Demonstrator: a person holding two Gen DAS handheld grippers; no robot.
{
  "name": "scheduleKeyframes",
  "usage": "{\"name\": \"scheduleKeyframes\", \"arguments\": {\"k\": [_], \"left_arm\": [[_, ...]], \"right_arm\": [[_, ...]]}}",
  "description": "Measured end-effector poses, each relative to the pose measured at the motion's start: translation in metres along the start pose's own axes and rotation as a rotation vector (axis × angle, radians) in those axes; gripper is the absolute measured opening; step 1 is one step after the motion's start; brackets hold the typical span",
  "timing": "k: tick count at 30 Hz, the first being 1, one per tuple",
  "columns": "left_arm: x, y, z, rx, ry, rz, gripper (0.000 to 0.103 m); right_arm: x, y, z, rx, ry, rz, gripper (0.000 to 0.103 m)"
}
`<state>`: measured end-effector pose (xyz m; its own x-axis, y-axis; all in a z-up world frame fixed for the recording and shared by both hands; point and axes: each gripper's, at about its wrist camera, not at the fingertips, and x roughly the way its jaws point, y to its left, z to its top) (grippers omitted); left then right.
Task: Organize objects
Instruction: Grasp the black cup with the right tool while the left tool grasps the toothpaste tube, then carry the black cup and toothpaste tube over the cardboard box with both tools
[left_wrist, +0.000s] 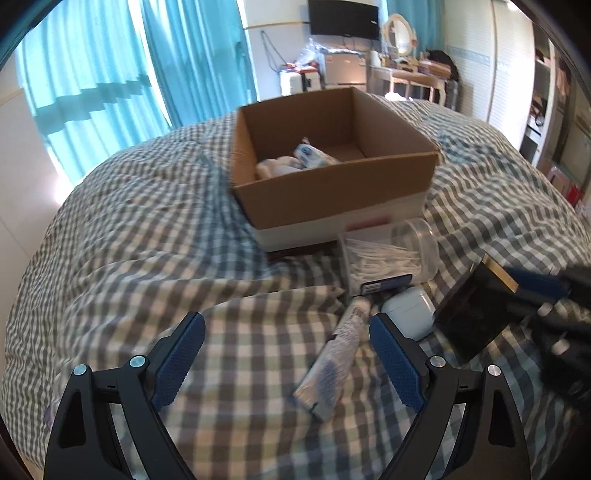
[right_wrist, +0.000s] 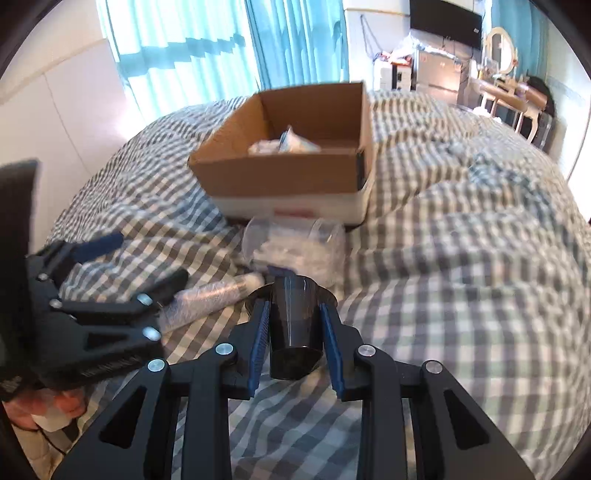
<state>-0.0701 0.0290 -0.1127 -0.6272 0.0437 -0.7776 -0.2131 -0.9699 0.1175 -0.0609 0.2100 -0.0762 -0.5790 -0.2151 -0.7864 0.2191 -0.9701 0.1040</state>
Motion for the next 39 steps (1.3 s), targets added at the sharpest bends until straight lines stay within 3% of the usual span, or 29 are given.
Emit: {"name": "scheduleKeyframes", "arguments": {"k": [7,13,21,24,28,33,39], "left_arm": [[0.040,-0.028,0.000,0.084,0.094,-0.049,0.092],[0.071,-0.029,-0.008,0.091,0.196,-0.041,0.068],[0.057,-0.024,-0.011,0.077,0.146,-0.057,0.028],[0.047,-0.015,-0.014,0.053,0.128,-0.094,0.021],[0.045,-0.007,-0.018,0.032,0.132,-0.139,0.021],[0.058,-0.001,-0.022,0.015,0.171,-0.169,0.021],[0.037,-0.007,-0.022,0.019,0.125,-0.214,0.020]], "right_arm": [[-0.012,-0.022,0.021,-0.003,-0.046,-0.054,0.028],[0.011,-0.042,0.018,0.038,-0.003,-0.034,0.028],[0.034,-0.036,0.016,0.010,0.057,-0.057,0.028],[0.045,-0.026,0.016,-0.022,0.093,-0.075,0.030],[0.052,-0.020,0.017,-0.045,0.113,-0.111,0.032],[0.046,-0.017,0.016,-0.044,0.096,-0.131,0.028],[0.038,-0.009,0.016,-0.046,0.084,-0.119,0.028]]}}
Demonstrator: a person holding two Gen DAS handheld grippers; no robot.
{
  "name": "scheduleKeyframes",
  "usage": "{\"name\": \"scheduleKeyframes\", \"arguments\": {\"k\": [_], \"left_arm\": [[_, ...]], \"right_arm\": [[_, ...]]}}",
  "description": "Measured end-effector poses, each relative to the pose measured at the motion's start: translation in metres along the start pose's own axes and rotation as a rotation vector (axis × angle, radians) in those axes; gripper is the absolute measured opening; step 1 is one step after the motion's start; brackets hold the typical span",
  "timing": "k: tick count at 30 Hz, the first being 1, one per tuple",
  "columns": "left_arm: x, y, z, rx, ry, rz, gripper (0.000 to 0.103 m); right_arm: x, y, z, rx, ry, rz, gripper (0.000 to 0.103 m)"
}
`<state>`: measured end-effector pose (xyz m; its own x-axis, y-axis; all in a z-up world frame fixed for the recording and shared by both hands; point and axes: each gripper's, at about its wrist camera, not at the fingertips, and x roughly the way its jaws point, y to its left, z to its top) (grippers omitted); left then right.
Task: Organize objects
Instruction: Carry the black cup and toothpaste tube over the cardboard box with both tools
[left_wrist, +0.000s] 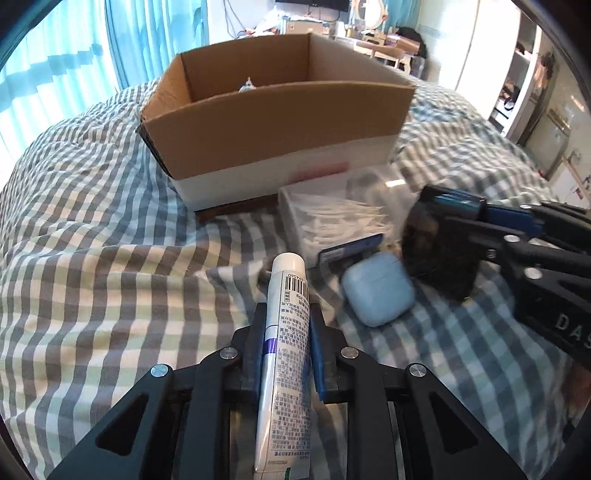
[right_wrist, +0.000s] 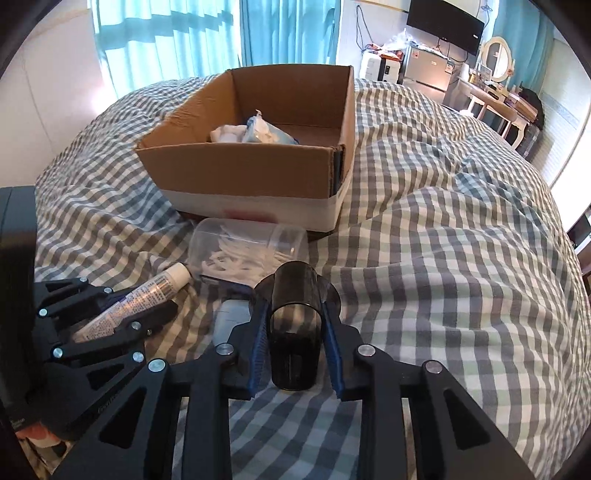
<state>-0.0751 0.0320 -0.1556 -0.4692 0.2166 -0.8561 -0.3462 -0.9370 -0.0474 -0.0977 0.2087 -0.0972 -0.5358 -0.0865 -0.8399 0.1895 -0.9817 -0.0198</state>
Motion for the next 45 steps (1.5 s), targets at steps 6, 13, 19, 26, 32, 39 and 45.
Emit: {"name": "scheduleKeyframes", "arguments": {"k": [6,13,19,26,32,39,45], "left_arm": [[-0.036,-0.001,-0.004,0.012,-0.070,-0.027,0.020],[-0.055,0.000,0.003,-0.003,-0.113,-0.024,0.020],[-0.076,-0.006,0.012,-0.006,-0.159,-0.021,0.020],[-0.091,-0.002,0.029,-0.006,-0.203,-0.023,0.020],[-0.103,0.006,0.050,-0.015,-0.249,-0.015,0.020],[-0.101,0.012,0.072,-0.023,-0.266,-0.011,0.020],[-0.096,0.018,0.092,-0.031,-0.274,-0.010,0.020]], "right_arm": [[-0.014,0.004,-0.003,0.007,-0.027,0.026,0.028],[-0.036,0.000,-0.007,0.022,-0.067,0.044,0.028],[-0.050,-0.001,-0.008,0.023,-0.095,0.043,0.028],[-0.062,0.002,0.000,0.009,-0.121,0.051,0.028],[-0.068,0.004,0.015,-0.005,-0.146,0.052,0.028],[-0.069,0.004,0.038,-0.013,-0.170,0.046,0.028],[-0.068,0.002,0.061,-0.019,-0.194,0.046,0.028]]}}
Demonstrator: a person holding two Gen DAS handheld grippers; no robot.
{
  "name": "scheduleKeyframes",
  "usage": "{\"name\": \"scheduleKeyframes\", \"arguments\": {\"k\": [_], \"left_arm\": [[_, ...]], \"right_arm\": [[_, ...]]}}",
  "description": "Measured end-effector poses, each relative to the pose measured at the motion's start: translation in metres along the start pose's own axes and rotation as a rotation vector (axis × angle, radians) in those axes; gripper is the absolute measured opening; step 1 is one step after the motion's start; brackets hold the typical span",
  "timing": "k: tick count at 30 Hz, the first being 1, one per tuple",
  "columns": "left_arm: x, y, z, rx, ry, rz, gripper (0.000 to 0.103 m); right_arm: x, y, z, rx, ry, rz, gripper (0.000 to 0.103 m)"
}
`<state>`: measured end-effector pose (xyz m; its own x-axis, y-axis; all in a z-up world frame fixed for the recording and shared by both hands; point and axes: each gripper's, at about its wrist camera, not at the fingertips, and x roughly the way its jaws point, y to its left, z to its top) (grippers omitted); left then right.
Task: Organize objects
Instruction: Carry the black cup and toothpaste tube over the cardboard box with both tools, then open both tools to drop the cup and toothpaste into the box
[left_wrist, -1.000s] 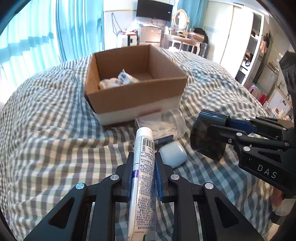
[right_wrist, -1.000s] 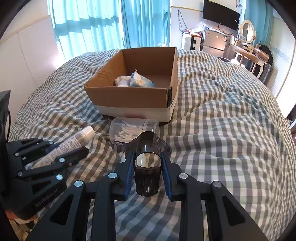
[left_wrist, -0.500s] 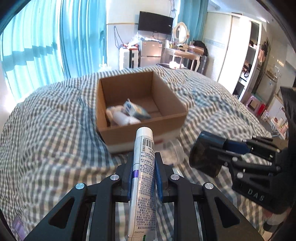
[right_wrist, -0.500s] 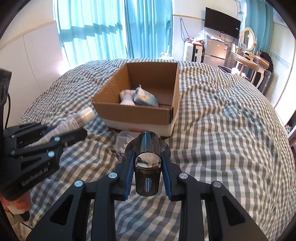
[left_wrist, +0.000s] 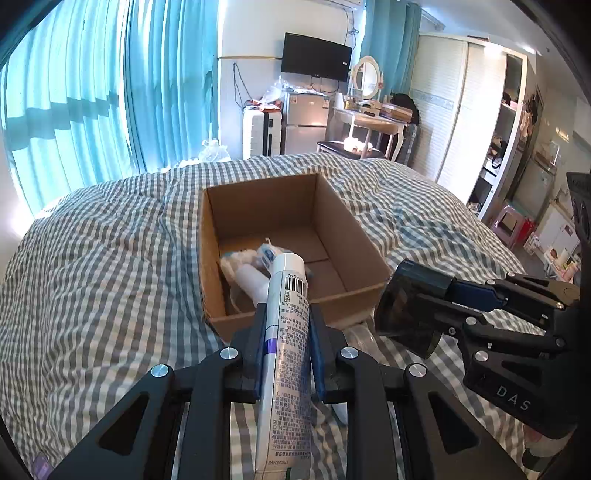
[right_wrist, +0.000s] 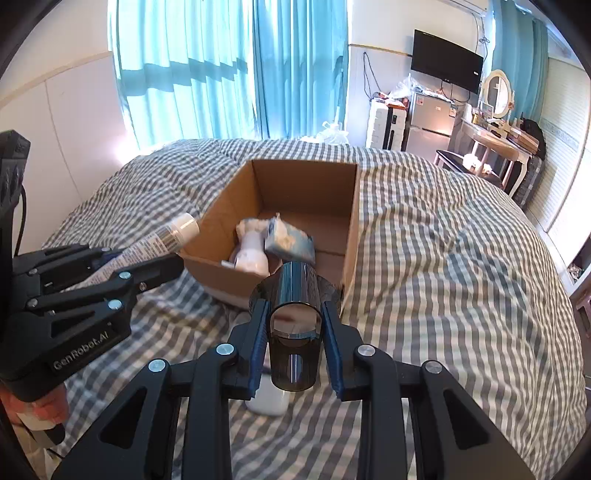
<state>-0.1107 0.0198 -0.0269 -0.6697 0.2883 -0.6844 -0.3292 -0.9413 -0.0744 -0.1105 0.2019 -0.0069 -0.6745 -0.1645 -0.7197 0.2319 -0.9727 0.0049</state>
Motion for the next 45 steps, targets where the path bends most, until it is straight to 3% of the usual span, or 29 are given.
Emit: {"name": "scheduleKeyframes", "arguments": {"k": [11,23,30,45], "left_arm": [[0.023,0.018,0.042,-0.010,-0.026,0.007,0.020],[0.083,0.034,0.073,-0.019,0.020,0.013,0.020],[0.117,0.037,0.075,-0.026,0.063,0.008,0.020],[0.166,0.037,0.055,-0.015,0.150,0.033,0.020]], "right_arm": [[0.020,-0.006,0.050,0.001,-0.045,0.013,0.028],[0.069,-0.017,0.099,0.014,-0.051,0.034,0.028],[0.104,-0.025,0.115,0.011,-0.033,0.043,0.028],[0.162,-0.052,0.107,0.094,0.042,0.108,0.028]]}}
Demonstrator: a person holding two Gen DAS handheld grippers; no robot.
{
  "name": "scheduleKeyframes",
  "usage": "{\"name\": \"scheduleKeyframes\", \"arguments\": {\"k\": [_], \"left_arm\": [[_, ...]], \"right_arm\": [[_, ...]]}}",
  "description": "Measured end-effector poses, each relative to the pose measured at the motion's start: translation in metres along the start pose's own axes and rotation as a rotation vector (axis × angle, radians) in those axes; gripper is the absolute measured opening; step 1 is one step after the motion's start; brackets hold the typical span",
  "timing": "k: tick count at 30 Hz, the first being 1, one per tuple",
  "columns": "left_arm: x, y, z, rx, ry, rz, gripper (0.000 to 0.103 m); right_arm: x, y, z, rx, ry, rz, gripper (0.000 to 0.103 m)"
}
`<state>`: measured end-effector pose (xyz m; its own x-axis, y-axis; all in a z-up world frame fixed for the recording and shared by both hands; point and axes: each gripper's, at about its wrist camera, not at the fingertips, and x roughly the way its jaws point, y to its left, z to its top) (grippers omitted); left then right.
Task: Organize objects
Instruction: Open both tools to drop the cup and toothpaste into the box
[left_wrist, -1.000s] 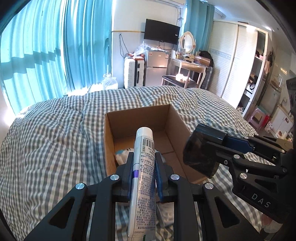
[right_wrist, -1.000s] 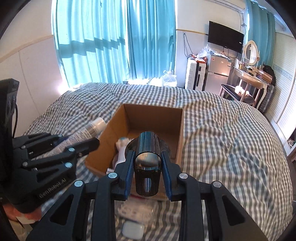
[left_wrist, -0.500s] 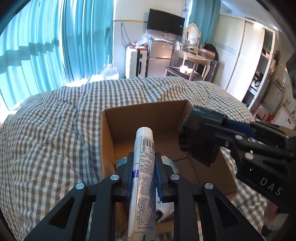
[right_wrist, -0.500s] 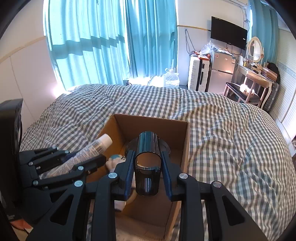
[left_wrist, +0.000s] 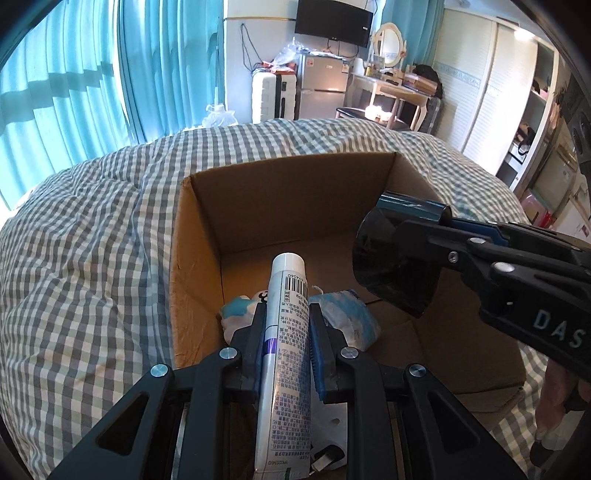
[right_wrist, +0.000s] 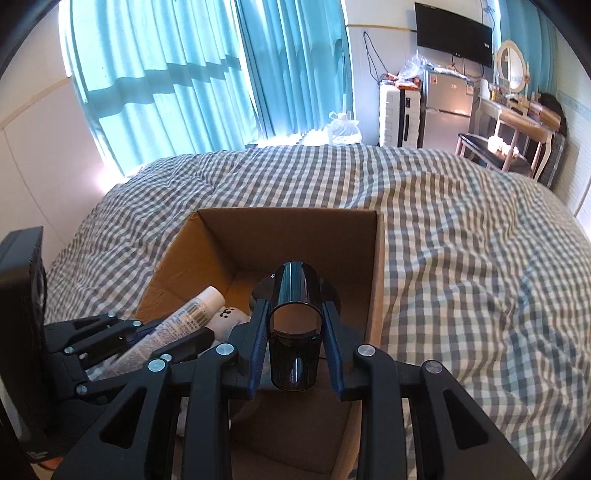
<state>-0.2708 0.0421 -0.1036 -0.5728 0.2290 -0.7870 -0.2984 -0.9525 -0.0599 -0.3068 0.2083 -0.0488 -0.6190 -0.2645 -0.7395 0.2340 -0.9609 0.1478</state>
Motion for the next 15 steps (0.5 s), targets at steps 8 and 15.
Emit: {"name": "scheduleKeyframes", "arguments": {"k": [8,15], "left_arm": [[-0.017,-0.003,-0.008,-0.001,0.001,-0.010,0.049],[-0.054,-0.001,-0.010,-0.018,-0.056,0.003,0.081]], "right_arm": [[-0.026,0.001,-0.003,0.009,-0.051,-0.007,0.059],[-0.074,0.004,-0.006,-0.002,-0.104,-0.055,0.059]]}}
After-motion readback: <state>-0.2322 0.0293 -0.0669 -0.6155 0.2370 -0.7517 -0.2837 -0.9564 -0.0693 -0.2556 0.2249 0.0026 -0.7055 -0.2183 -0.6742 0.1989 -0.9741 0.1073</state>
